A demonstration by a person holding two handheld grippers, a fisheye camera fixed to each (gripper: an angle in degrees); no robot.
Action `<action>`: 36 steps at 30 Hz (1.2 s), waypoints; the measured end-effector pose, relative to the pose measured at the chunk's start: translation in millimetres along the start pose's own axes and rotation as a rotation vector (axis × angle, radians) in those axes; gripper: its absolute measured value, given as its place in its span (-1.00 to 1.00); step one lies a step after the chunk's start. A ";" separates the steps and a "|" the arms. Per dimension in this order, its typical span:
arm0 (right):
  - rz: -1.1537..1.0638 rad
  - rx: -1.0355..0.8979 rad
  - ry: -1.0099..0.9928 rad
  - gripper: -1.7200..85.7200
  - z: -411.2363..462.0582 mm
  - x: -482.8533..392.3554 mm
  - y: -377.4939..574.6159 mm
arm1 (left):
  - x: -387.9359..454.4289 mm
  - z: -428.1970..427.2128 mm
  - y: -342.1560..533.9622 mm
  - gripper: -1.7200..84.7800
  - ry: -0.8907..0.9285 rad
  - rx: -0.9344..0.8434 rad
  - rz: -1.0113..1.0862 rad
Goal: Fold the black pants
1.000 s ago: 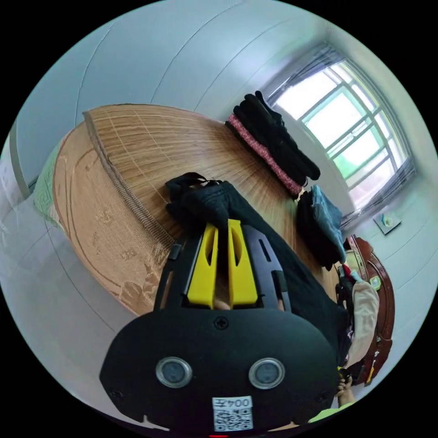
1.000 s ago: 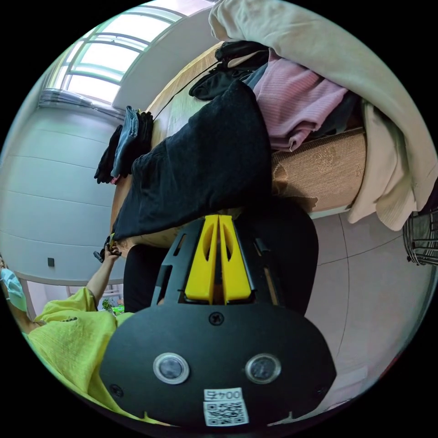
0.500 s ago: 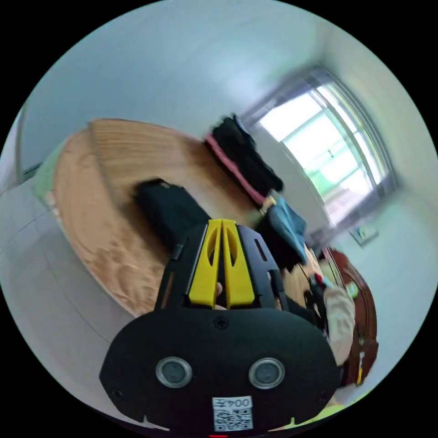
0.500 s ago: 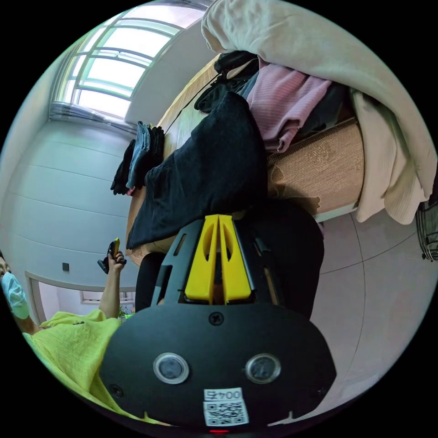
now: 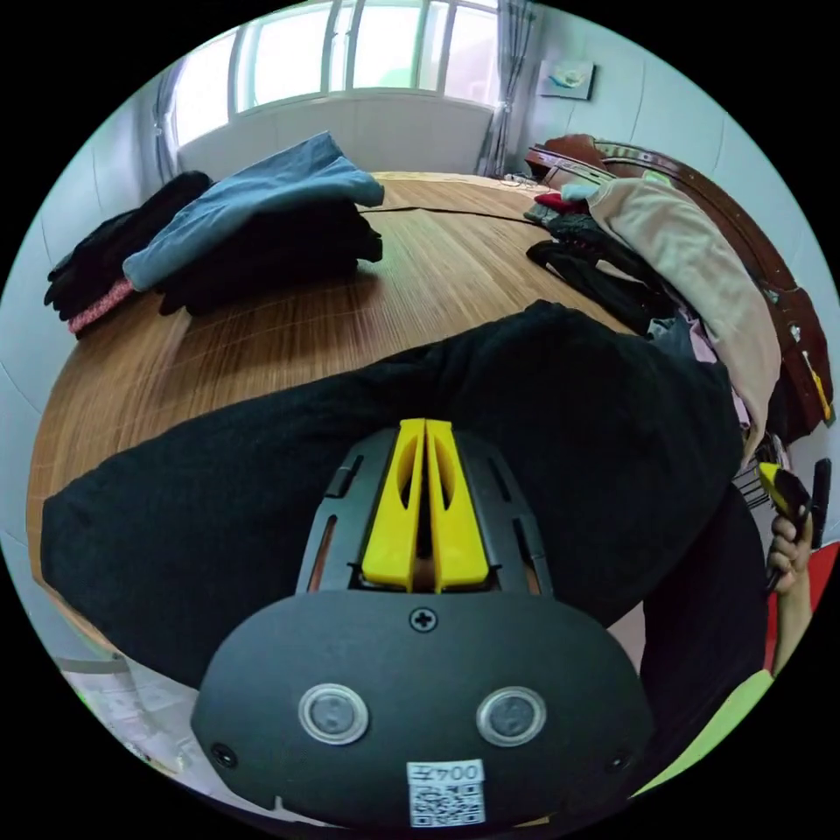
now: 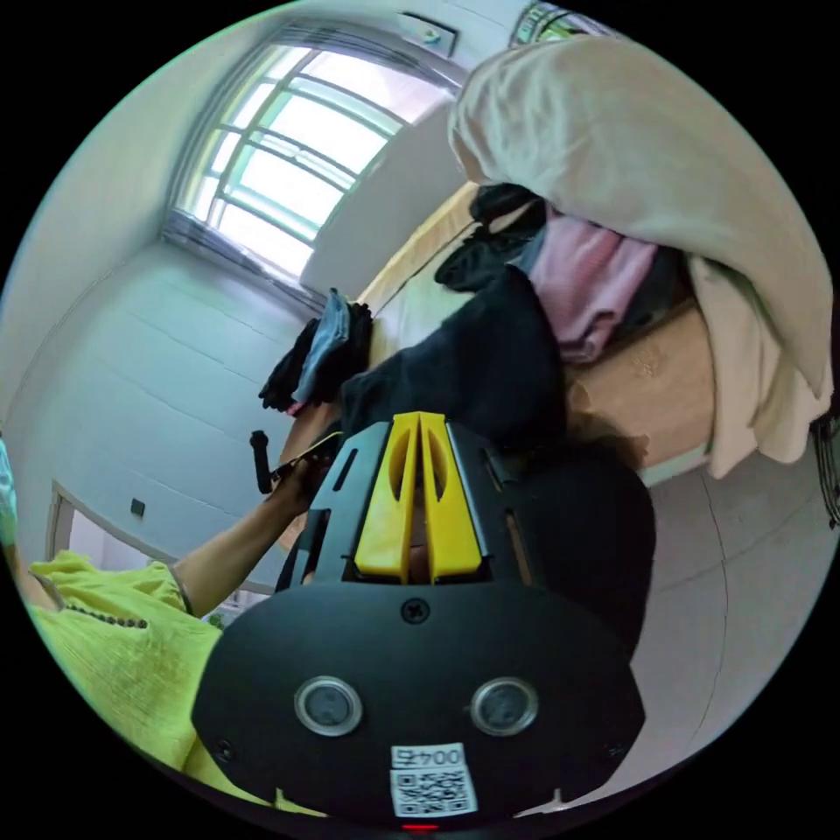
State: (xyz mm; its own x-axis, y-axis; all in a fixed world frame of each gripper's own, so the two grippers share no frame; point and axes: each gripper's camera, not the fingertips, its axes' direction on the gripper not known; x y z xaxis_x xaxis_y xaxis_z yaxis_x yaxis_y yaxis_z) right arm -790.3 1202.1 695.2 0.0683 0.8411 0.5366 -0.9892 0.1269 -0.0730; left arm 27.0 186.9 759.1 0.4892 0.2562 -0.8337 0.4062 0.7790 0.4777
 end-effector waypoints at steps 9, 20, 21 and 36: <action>-0.282 -0.148 0.039 -0.98 127.0 -71.0 -35.7 | 61.0 -9.0 -114.9 -0.91 0.078 0.142 -0.027; -0.134 -0.174 -0.018 -0.98 172.0 -40.2 -24.5 | 125.2 155.2 -368.0 -0.58 0.456 -0.678 0.004; -0.136 -0.174 -0.019 -0.98 174.3 -40.8 -24.4 | 128.5 164.9 -374.8 -0.59 0.481 -0.730 0.009; -0.108 -0.169 -0.064 -0.98 197.4 -40.3 -26.8 | 158.4 273.7 -444.6 -0.71 0.695 -0.988 -0.041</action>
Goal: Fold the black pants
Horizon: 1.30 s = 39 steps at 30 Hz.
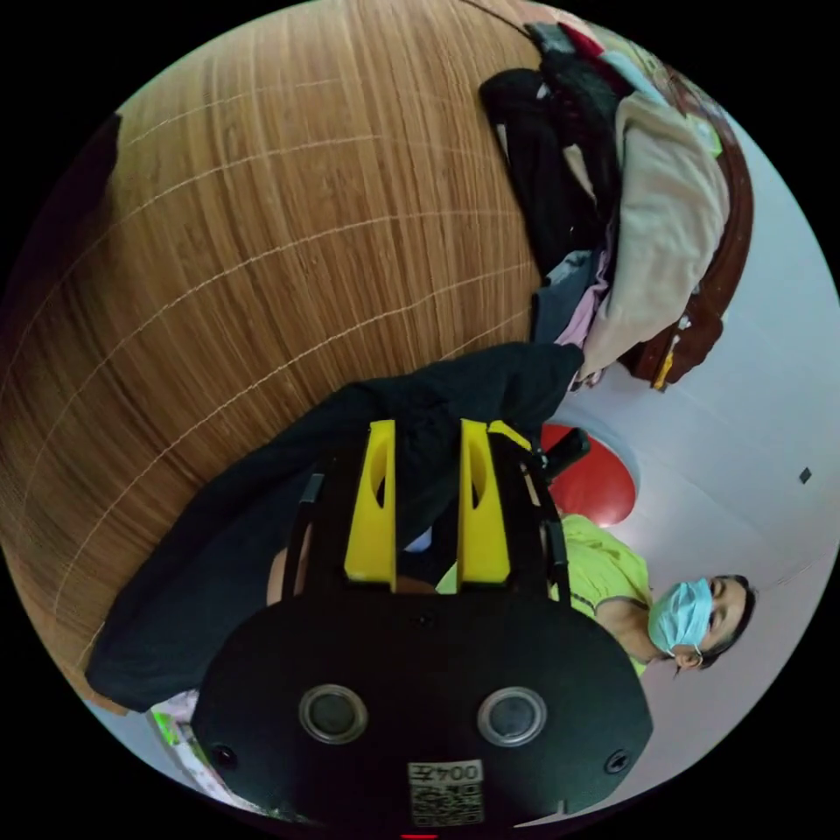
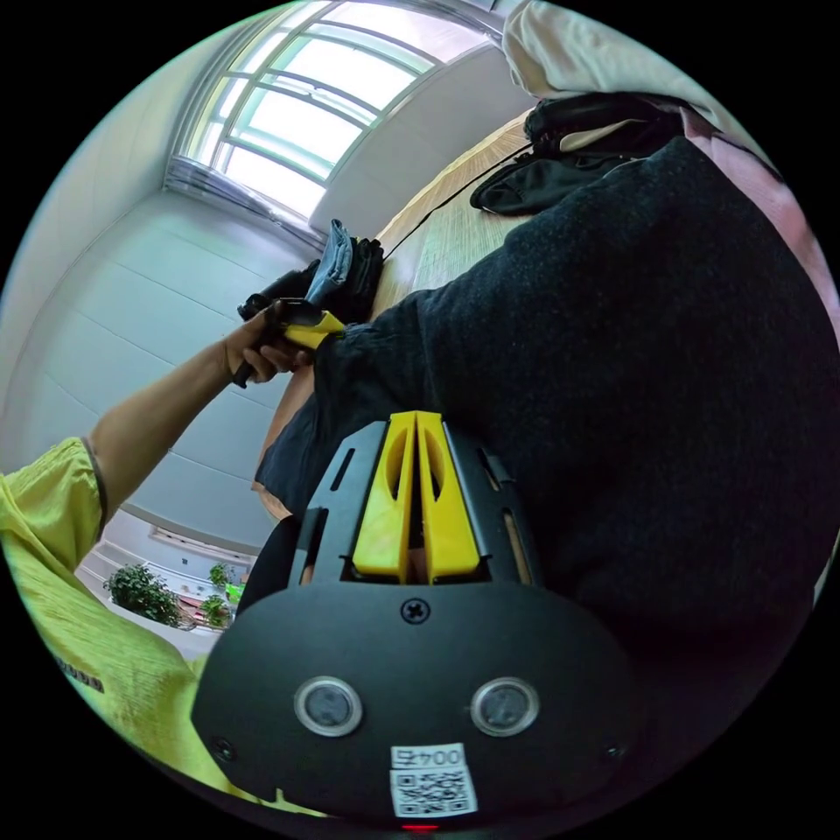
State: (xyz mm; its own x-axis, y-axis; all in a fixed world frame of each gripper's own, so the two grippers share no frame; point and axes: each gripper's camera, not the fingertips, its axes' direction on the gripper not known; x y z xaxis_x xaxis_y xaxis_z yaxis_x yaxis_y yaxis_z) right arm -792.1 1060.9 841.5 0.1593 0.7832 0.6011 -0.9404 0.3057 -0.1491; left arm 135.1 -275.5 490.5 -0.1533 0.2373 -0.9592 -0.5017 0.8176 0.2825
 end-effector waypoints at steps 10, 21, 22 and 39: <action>0.005 0.003 -0.008 -0.98 6.7 1.7 -2.1 | -11.9 3.1 -7.6 -0.74 0.113 0.081 -0.005; -0.014 0.002 0.004 -0.98 6.6 4.0 -2.2 | 49.8 -14.8 35.0 -0.89 -0.269 0.395 0.177; -0.014 0.002 0.004 -0.98 6.5 4.4 -2.3 | 41.4 -7.1 34.0 -0.88 -0.280 0.429 0.143; 0.007 0.013 -0.015 -0.98 -15.9 21.6 0.6 | 25.2 13.5 201.3 -0.91 -0.132 0.840 0.130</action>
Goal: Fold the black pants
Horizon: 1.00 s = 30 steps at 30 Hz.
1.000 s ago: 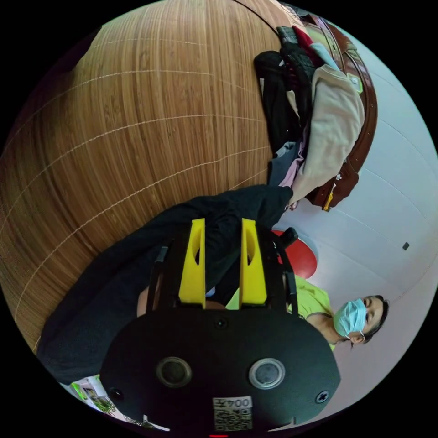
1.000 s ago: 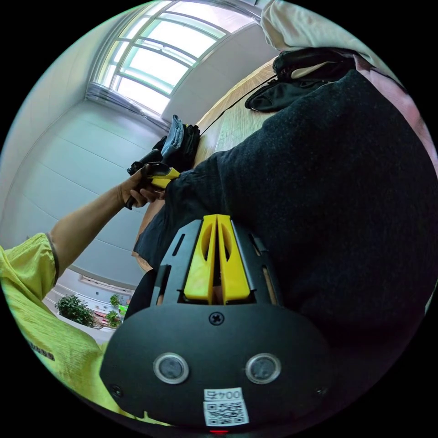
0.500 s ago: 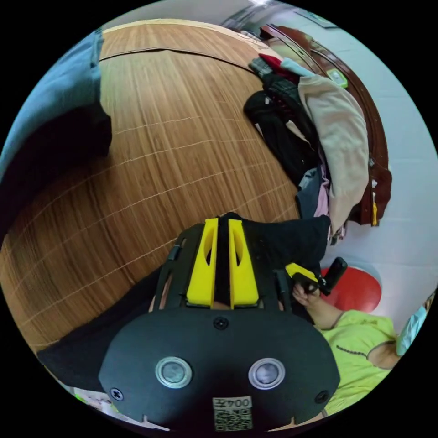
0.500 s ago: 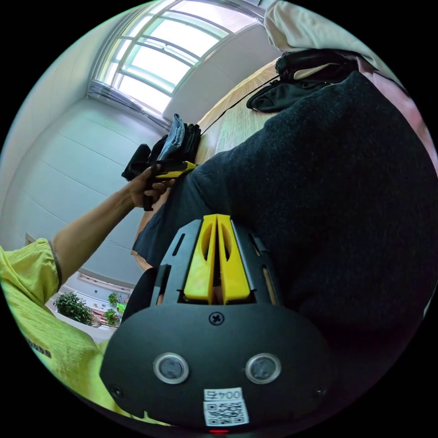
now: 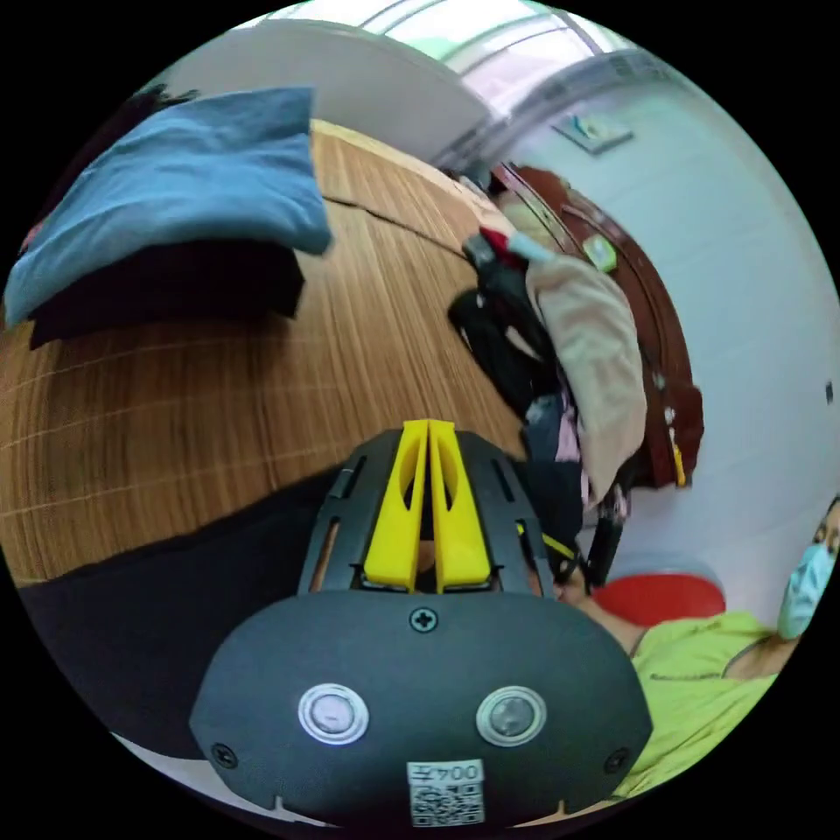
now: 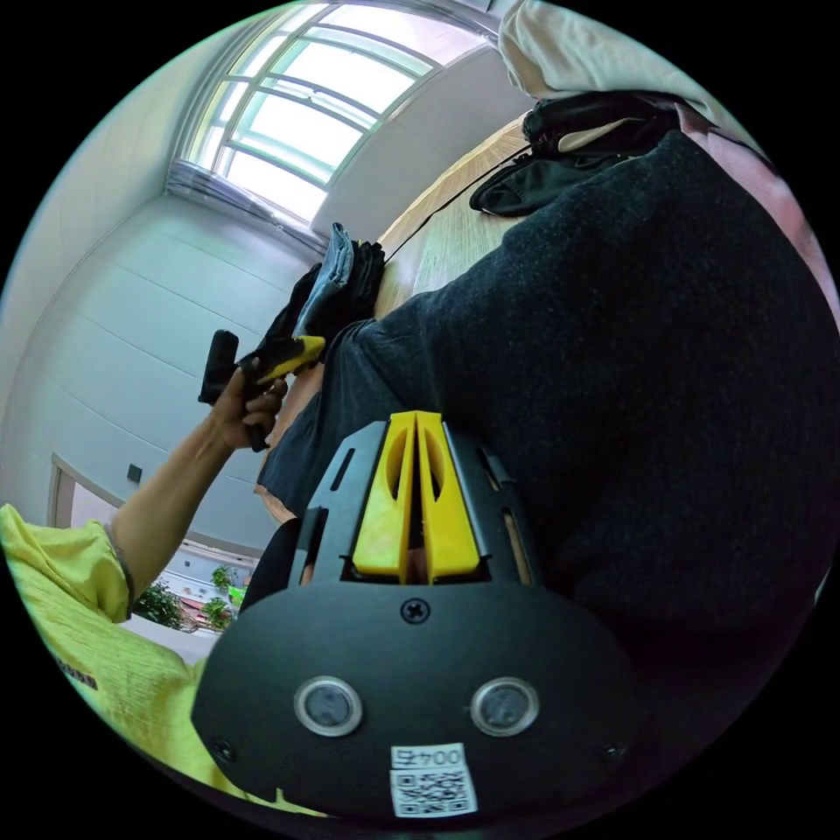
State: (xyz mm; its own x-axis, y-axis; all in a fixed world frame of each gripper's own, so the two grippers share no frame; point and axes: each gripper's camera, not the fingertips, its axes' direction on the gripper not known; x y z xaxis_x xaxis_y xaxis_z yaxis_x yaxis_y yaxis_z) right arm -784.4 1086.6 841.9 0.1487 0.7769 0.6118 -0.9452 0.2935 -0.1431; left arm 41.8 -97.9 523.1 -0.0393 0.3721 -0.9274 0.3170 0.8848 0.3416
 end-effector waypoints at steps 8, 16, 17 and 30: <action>-0.039 0.006 0.033 -0.98 -15.4 4.8 3.0 | 19.5 61.7 79.4 -0.94 -0.259 0.027 0.055; -0.092 0.190 -0.027 -0.96 -92.7 1.9 13.9 | 57.8 -7.5 150.9 -0.96 -0.148 0.230 0.058; -0.064 0.253 -0.025 -0.94 -117.3 5.6 19.3 | 64.9 -8.1 169.8 -0.96 -0.158 0.252 0.085; 0.307 0.329 0.017 -0.83 -235.8 102.8 57.3 | 2.8 -6.6 160.9 -0.96 -0.271 0.100 0.001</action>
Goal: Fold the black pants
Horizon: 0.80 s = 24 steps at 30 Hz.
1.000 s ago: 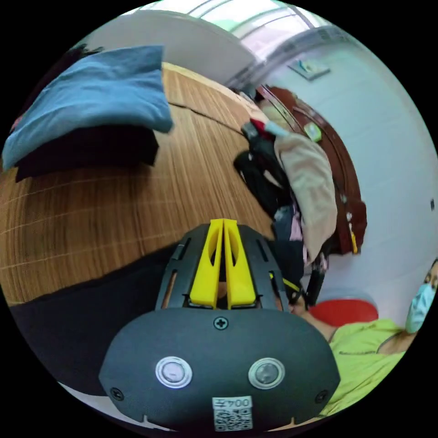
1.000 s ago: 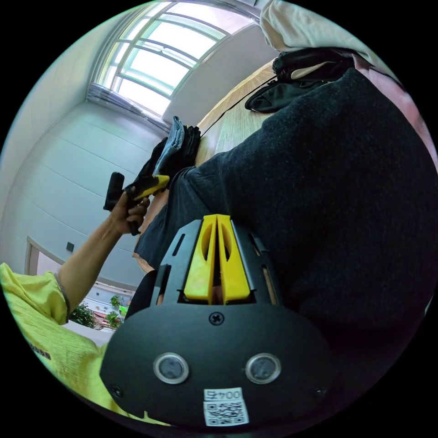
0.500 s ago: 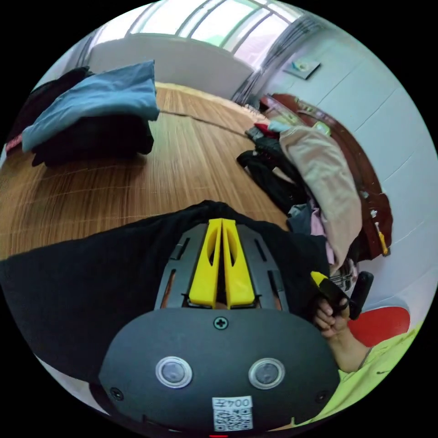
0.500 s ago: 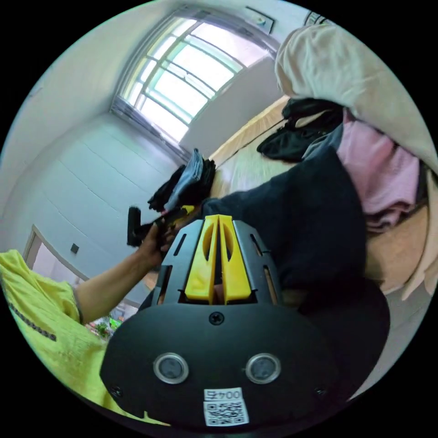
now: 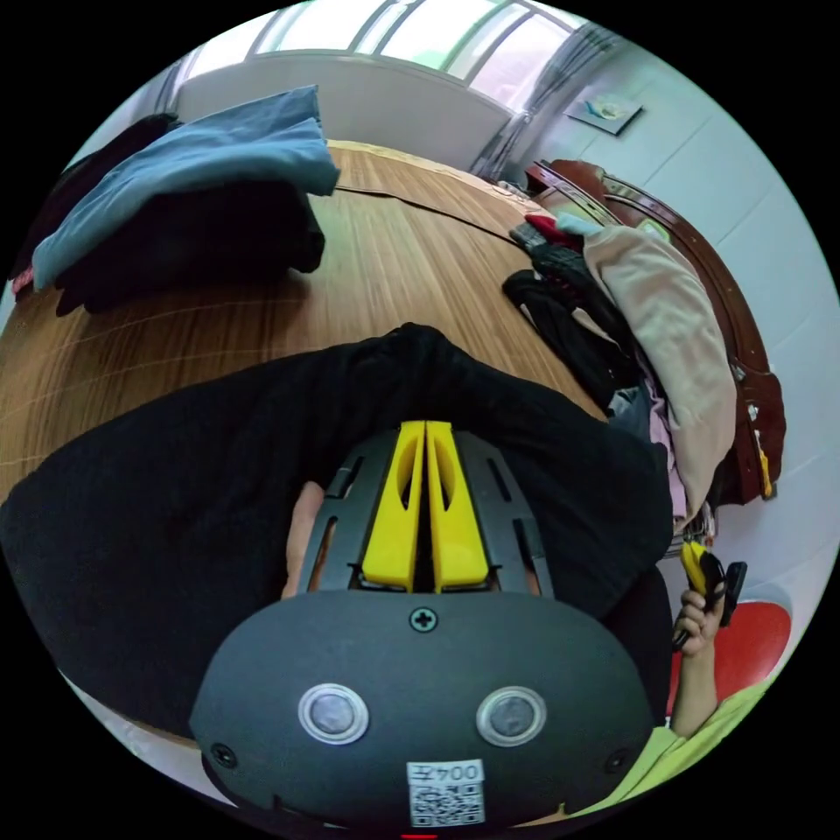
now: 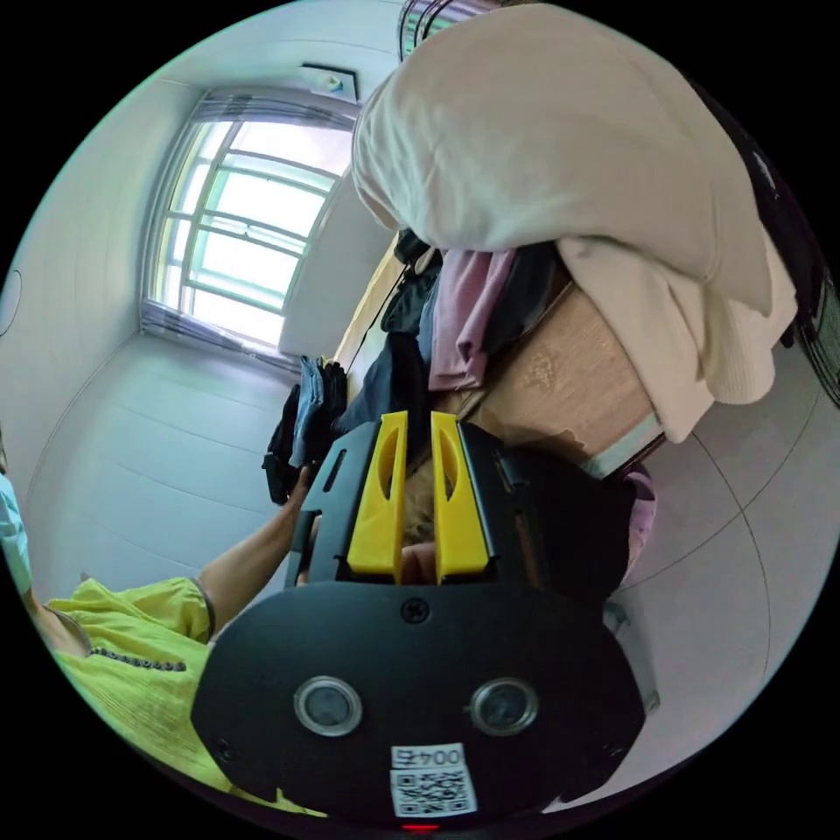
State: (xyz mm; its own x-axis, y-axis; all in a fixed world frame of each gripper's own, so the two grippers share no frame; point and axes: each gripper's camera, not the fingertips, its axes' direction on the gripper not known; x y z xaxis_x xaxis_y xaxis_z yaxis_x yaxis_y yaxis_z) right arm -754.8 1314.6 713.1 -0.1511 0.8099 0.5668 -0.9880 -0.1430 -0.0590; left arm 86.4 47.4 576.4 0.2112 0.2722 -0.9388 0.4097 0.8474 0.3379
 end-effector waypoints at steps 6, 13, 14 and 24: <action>0.074 -0.184 -0.117 -0.78 38.6 -2.8 -19.8 | -16.5 -36.8 11.6 -0.96 0.175 0.038 -0.041; 0.068 -0.152 -0.036 -0.77 50.7 -4.0 -39.5 | -49.6 -94.9 111.9 -0.96 0.227 0.113 -0.050; 0.066 -0.142 -0.009 -0.79 50.6 -5.3 -41.6 | -60.9 -97.4 125.1 -0.96 0.213 0.112 -0.078; 0.225 -0.143 -0.200 -0.62 66.7 -0.6 -54.2 | -92.2 -96.4 153.3 -0.96 0.216 0.037 -0.098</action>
State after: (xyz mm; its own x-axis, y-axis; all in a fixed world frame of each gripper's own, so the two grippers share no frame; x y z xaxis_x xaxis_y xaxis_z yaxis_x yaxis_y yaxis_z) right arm -698.9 1283.9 770.8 -0.3704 0.6373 0.6758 -0.9274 -0.2125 -0.3078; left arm 44.2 196.2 708.3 -0.0245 0.2837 -0.9586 0.4518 0.8585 0.2425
